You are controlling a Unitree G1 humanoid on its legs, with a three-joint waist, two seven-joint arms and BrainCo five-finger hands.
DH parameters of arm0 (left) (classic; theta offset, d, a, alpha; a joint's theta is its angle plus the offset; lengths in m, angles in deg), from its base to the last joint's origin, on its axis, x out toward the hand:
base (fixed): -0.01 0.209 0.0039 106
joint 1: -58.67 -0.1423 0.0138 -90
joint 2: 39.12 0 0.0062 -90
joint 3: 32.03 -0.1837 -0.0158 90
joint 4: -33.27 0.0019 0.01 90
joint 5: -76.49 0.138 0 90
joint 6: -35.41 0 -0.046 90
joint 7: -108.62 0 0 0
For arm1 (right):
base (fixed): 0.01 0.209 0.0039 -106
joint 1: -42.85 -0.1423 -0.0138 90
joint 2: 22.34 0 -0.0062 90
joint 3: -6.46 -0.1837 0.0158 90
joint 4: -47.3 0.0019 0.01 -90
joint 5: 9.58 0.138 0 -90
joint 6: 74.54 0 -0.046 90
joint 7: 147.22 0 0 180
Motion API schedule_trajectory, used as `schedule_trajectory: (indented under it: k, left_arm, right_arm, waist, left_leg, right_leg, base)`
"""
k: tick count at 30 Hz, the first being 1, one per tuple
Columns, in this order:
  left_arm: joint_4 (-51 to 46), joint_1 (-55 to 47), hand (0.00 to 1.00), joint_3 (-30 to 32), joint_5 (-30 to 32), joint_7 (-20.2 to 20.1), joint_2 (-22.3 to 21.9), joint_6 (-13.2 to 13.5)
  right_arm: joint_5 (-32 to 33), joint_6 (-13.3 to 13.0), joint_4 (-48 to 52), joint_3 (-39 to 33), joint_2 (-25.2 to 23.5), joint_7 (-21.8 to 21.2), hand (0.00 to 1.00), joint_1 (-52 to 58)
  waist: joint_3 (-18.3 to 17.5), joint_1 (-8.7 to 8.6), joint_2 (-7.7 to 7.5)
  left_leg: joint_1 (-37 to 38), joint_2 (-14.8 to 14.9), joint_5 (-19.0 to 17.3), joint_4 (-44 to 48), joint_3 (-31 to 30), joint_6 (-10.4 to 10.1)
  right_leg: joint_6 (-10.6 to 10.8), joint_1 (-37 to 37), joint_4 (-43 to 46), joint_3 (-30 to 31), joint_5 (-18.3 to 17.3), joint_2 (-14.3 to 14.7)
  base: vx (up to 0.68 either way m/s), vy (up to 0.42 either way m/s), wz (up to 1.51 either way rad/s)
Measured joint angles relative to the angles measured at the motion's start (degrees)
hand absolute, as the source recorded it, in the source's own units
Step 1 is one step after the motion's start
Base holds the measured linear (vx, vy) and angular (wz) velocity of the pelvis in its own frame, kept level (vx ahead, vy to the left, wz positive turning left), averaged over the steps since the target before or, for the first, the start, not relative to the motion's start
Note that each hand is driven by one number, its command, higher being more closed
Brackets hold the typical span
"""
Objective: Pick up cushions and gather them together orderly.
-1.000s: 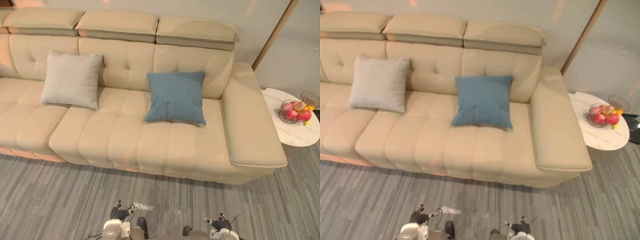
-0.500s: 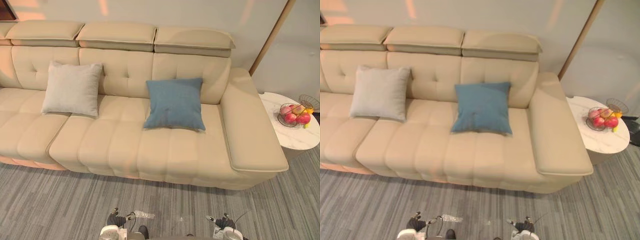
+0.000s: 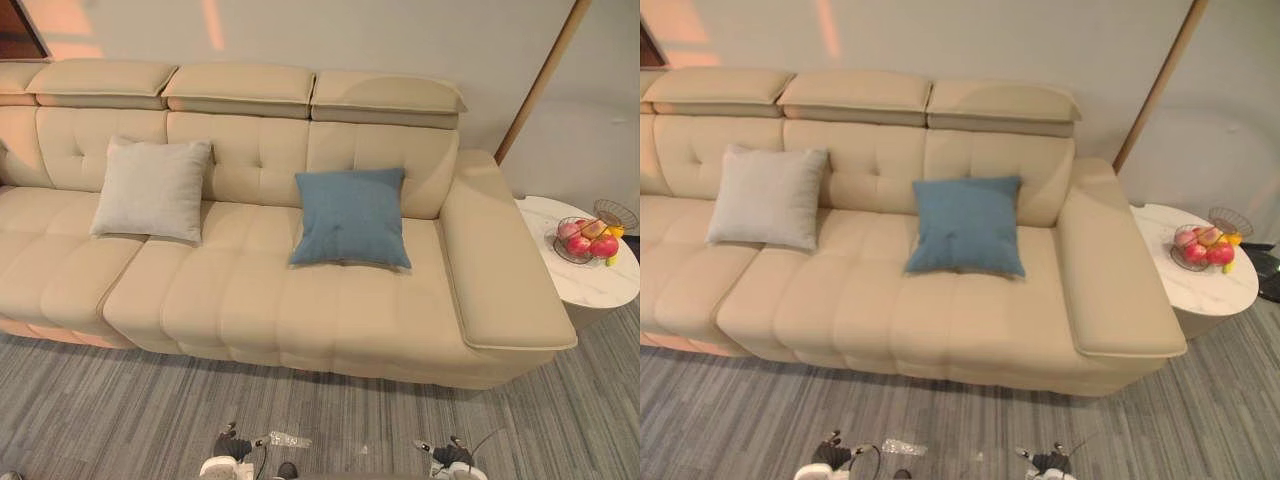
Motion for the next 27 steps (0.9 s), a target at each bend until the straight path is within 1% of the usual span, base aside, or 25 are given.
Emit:
schedule_trajectory:
  k: [4,6,8,10,11,12,13,14,15,16,17,18,19,20,21,22,23,24,25,26,27]
  left_arm:
    - [0.0,0.1,0.0,0.0,0.9,0.0,-0.1,-0.3]
    - [0.0,0.1,0.0,-0.1,1.0,0.0,-0.1,-0.7]
    - [-0.1,0.1,0.0,-0.1,1.0,0.0,-0.1,-1.1]
    - [-0.1,0.3,0.0,0.1,1.1,0.0,-0.1,-1.1]
    - [-0.1,0.3,0.0,0.2,1.1,0.0,-0.1,-1.1]
    - [-0.2,0.7,0.0,1.1,1.1,0.0,-0.3,-1.1]
    - [-0.2,0.8,0.0,2.0,1.1,0.0,-1.0,-1.1]
    - [-0.2,0.8,0.0,2.2,1.1,0.0,-1.3,-1.1]
    - [-0.2,0.9,0.0,2.7,1.1,0.0,-1.5,-1.1]
    - [-0.3,0.9,0.0,3.2,1.1,-0.1,-1.5,-1.1]
    - [-0.7,0.7,0.0,4.7,1.1,-0.1,-2.0,-1.1]
    - [-0.8,0.6,0.0,4.9,1.2,-0.1,-2.0,-1.2]
    - [-1.1,0.6,0.0,5.1,1.3,0.0,-1.9,-1.2]
    - [-1.3,0.8,0.0,5.1,1.4,-0.1,-1.4,-1.3]
    - [-1.3,0.9,0.0,5.0,1.4,-0.1,-1.2,-1.3]
    - [-1.3,1.6,0.0,4.9,1.4,-0.3,-0.9,-1.4]
    - [-1.3,2.2,0.0,4.8,1.4,-0.3,-0.8,-1.4]
    - [-1.3,2.4,0.0,4.9,1.4,-0.4,-0.9,-1.5]
    - [-1.3,2.7,0.0,5.0,1.4,-0.4,-1.1,-1.5]
    - [-1.3,3.0,0.0,5.0,1.4,-0.6,-1.1,-1.5]
    - [-1.2,3.8,0.0,4.5,1.4,-1.0,-1.8,-1.5]
  right_arm:
    - [-0.1,1.1,0.0,0.1,1.2,-0.5,0.0,1.0]
    - [-0.1,1.7,0.1,0.2,1.2,-0.8,0.0,1.3]
    - [-0.2,1.7,0.2,0.7,1.7,-0.9,0.0,1.5]
    - [-0.1,1.8,0.4,0.7,1.7,-0.9,0.0,1.8]
    - [-0.1,1.8,0.4,0.7,1.7,-0.9,0.0,1.8]
    - [-0.2,1.9,0.4,0.7,1.8,-0.9,0.0,1.9]
    - [-0.2,1.9,0.7,0.7,2.2,-0.9,0.0,2.0]
    - [-0.2,2.0,1.0,0.6,2.4,-0.9,0.0,2.0]
    - [-0.2,2.0,2.3,0.6,2.1,-0.9,0.0,2.3]
    - [-0.2,2.0,2.9,0.6,1.6,-1.0,0.0,2.4]
    - [-0.2,2.2,5.1,1.1,1.2,-0.9,0.0,2.9]
    - [-0.2,2.2,5.4,1.3,1.0,-0.9,0.0,2.8]
    - [-0.2,2.3,6.0,1.9,0.8,-0.9,0.0,2.3]
    - [-0.2,2.2,6.4,2.9,0.5,-0.9,0.0,1.6]
    - [-0.2,2.2,6.5,3.0,0.5,-0.9,0.0,1.7]
    - [-0.3,2.2,6.8,3.4,0.5,-0.8,0.0,1.7]
    - [-0.4,2.2,6.4,3.6,0.8,-0.8,0.0,1.9]
    - [-0.4,2.2,6.2,4.6,1.6,-0.8,0.0,1.3]
    - [-0.6,2.1,5.9,5.5,2.4,-0.8,0.0,0.8]
    - [-1.0,2.0,5.6,6.2,2.8,-0.8,0.0,0.5]
    - [-2.1,2.0,5.5,6.2,3.3,-0.7,0.0,0.3]
  waist:
    - [0.4,-0.36,0.69]
    - [0.7,-0.47,1.08]
    - [0.8,-0.73,1.32]
    - [1.1,-0.72,1.04]
    - [1.3,-0.73,0.81]
    - [1.8,-0.68,0.36]
    - [1.9,-0.62,0.62]
    - [1.9,-0.64,1.14]
    - [2.0,-0.72,1.59]
    - [2.1,-0.75,1.69]
    - [2.4,-0.66,1.43]
    - [2.6,-0.64,1.86]
    - [2.7,-0.42,1.53]
    - [2.6,-0.64,0.94]
    - [2.5,-0.97,0.84]
    - [2.5,-1.56,0.68]
    - [2.6,-1.43,0.78]
    - [2.8,-1.64,1.49]
    - [2.8,-1.74,1.49]
    - [3.2,-1.82,2.1]
    - [3.9,-2.35,3.27]
  left_leg:
    - [0.4,0.3,-0.1,0.0,0.8,-0.1]
    - [1.2,1.1,-0.3,0.0,2.1,-0.5]
    - [2.0,1.7,-0.6,0.1,3.6,-1.0]
    - [1.5,2.1,-1.8,2.2,5.0,-2.3]
    - [1.2,2.1,-2.1,3.0,4.4,-2.6]
    - [1.2,2.2,-2.6,4.5,0.9,-3.2]
    - [1.1,2.9,-4.1,5.2,-1.4,-3.4]
    - [1.3,3.4,-5.2,5.1,-1.2,-3.2]
    - [1.5,3.8,-6.5,5.5,1.9,-3.4]
    - [1.5,4.3,-7.5,6.3,4.0,-3.6]
    - [1.5,6.0,-9.5,9.1,11.2,-3.7]
    - [1.5,6.6,-10.0,9.7,13.7,-3.8]
    - [1.3,7.5,-10.5,10.5,17.2,-4.1]
    - [1.7,8.8,-10.8,10.8,22.4,-4.4]
    - [1.7,9.1,-10.8,10.9,23.3,-4.4]
    - [2.4,10.3,-10.7,11.1,26.6,-4.6]
    - [3.3,10.8,-10.6,11.2,29.6,-4.7]
    - [3.9,11.3,-10.6,11.5,31.1,-4.7]
    - [4.4,12.1,-10.6,12.0,32.5,-4.7]
    - [4.8,12.0,-10.6,12.0,33.6,-4.8]
    - [5.9,12.1,-10.5,11.9,34.4,-4.8]
  right_leg:
    - [0.0,0.0,0.2,0.4,0.0,0.2]
    - [0.0,0.0,1.0,1.2,0.0,0.5]
    - [0.0,-0.1,1.4,2.6,0.0,1.0]
    - [-0.4,-1.9,2.8,5.4,-0.3,1.8]
    - [-0.4,-2.2,3.0,6.0,-0.3,1.9]
    - [-0.4,-2.8,3.2,8.2,-0.3,2.1]
    - [-0.5,-4.6,3.9,10.7,-0.2,2.8]
    - [-0.5,-5.2,4.2,11.5,-0.2,3.4]
    - [-0.8,-6.8,5.0,14.6,0.0,4.2]
    - [-0.8,-7.6,5.3,16.6,0.4,4.8]
    - [-1.6,-10.4,6.4,19.7,1.2,6.3]
    - [-2.4,-11.6,6.7,18.5,1.5,6.2]
    - [-3.2,-13.5,7.7,14.6,2.1,5.4]
    - [-4.4,-16.5,10.4,6.5,2.9,3.6]
    - [-4.6,-17.4,11.3,3.0,2.9,3.0]
    - [-5.7,-18.9,13.7,-10.3,3.0,0.7]
    - [-7.1,-19.2,14.6,-21.0,3.0,-0.6]
    - [-8.9,-19.3,15.2,-26.7,3.1,-0.4]
    - [-10.7,-19.1,15.5,-31.9,2.2,-0.7]
    - [-11.7,-19.1,16.0,-33.7,1.3,-0.5]
    - [-11.9,-19.2,16.4,-32.6,0.4,0.4]
  base:
    - [0.0,-0.001,-0.08]
    - [-0.01,-0.029,-0.31]
    - [-0.03,-0.034,-0.39]
    - [-0.05,-0.02,-0.51]
    - [-0.04,-0.048,-0.6]
    - [-0.02,-0.083,-0.88]
    - [-0.02,-0.09,-0.98]
    - [-0.03,-0.043,-1.22]
    - [-0.03,-0.005,-1.11]
    - [-0.05,0.006,-2.06]
    - [-0.04,-0.002,-1.89]
    - [-0.03,0.008,-2.2]
    - [-0.01,0.009,-1.9]
    - [-0.01,0.007,-1.74]
    - [0.09,-0.062,-1.64]
    - [0.14,-0.113,-1.53]
    - [0.19,-0.167,-1.78]
    - [0.14,-0.199,-1.58]
    - [0.09,-0.147,-1.17]
    - [0.08,-0.158,-1.02]
    - [0.12,-0.153,-0.97]
